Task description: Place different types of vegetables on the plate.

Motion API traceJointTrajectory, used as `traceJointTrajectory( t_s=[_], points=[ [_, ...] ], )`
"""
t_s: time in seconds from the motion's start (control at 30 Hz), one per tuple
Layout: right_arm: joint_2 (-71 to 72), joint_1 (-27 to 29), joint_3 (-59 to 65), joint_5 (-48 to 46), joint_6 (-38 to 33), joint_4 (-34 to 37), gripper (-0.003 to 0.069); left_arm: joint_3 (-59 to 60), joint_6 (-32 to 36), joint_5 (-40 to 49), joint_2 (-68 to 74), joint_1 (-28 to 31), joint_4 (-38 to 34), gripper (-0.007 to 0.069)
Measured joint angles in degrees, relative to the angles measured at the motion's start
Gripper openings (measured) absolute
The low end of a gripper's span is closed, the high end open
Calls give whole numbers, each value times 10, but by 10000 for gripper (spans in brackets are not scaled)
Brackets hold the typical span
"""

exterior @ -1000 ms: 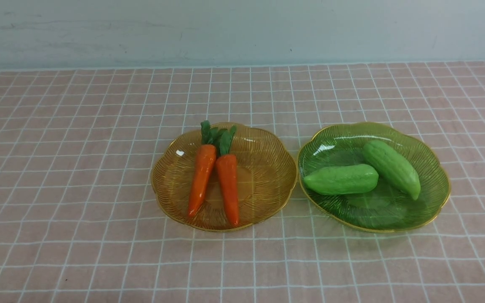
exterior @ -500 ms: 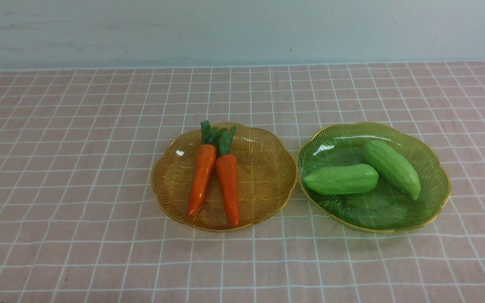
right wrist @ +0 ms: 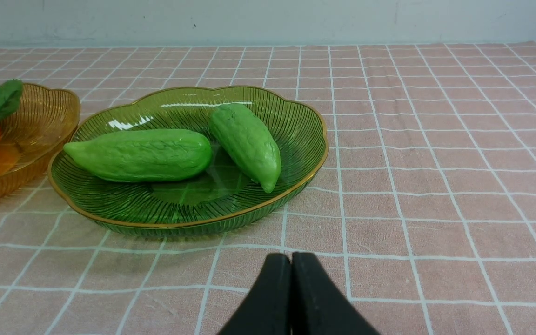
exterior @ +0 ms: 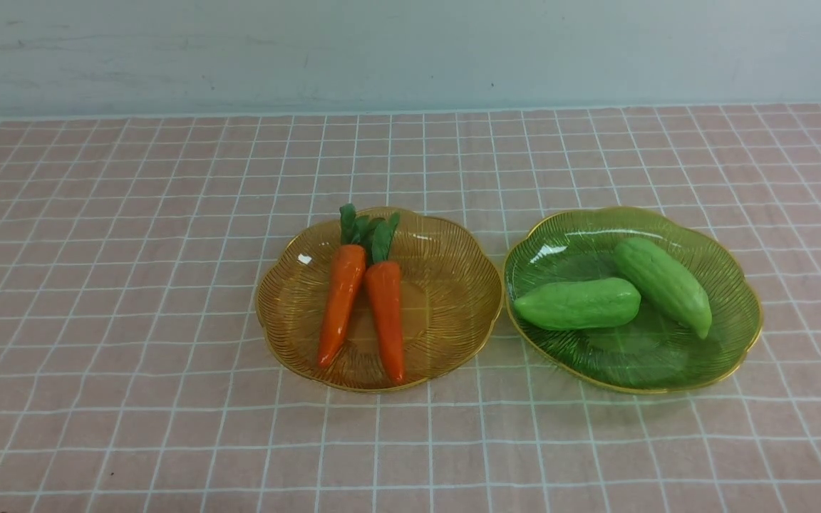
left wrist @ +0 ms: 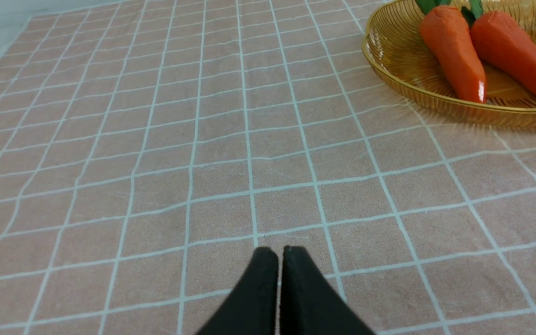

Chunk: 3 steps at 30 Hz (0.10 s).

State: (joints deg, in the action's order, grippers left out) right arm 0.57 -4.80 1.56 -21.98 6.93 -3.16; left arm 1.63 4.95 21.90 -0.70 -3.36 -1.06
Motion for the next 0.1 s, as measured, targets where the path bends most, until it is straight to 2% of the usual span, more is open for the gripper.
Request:
traceJointTrajectory(
  t_s=[0.1],
  points=[
    [0, 0, 0, 0, 0, 0, -15, 0, 0, 0, 0, 0, 0, -3]
  ],
)
